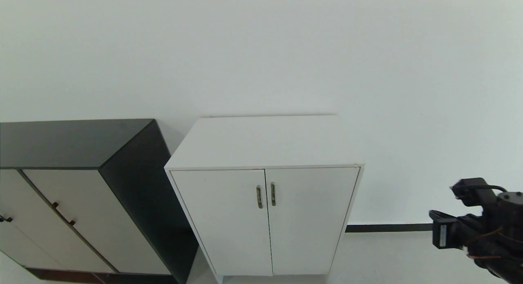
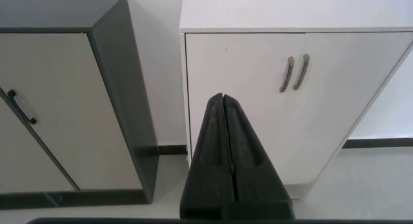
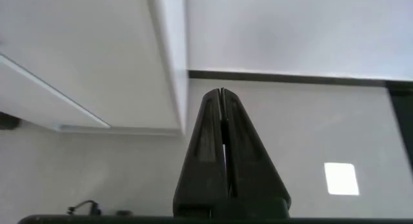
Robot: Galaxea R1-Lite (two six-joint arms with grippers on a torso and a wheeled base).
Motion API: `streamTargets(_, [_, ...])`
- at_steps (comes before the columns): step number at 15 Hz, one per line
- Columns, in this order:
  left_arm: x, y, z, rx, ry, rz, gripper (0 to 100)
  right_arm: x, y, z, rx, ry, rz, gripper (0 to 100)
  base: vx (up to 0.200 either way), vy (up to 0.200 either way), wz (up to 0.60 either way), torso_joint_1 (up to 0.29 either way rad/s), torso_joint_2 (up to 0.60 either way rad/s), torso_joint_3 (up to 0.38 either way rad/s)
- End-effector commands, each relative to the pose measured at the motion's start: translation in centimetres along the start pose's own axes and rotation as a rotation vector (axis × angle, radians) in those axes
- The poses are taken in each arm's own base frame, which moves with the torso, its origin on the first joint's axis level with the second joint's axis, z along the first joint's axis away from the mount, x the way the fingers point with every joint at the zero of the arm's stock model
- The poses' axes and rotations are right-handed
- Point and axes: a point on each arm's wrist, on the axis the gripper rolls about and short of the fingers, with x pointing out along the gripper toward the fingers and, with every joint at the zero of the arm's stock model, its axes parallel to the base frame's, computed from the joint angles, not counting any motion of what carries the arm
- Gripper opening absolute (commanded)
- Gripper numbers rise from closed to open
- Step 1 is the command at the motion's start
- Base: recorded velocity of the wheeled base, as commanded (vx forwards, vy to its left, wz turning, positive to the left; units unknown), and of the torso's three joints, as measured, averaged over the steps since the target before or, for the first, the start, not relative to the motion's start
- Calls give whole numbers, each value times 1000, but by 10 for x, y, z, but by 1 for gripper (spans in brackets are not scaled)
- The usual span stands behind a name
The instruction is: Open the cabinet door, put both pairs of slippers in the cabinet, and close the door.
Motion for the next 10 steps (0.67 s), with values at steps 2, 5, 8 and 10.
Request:
streamTargets(2, [0,0,0,-1,0,1,0,-59,-32,-14,7,-43,-51,0,0,0,0,0,0,0])
streamTargets(5, [0,0,0,4,1,-1,0,-93,-34,-32,-7,65,30,0,0,0,0,0,0,0])
streamTargets(8, [0,0,0,4,1,-1,0,-122,-36,-48,-1,83,39,0,0,0,0,0,0,0])
streamTargets(10, [0,0,0,4,1,-1,0,-135,-37,-57,0,87,81,0,0,0,0,0,0,0])
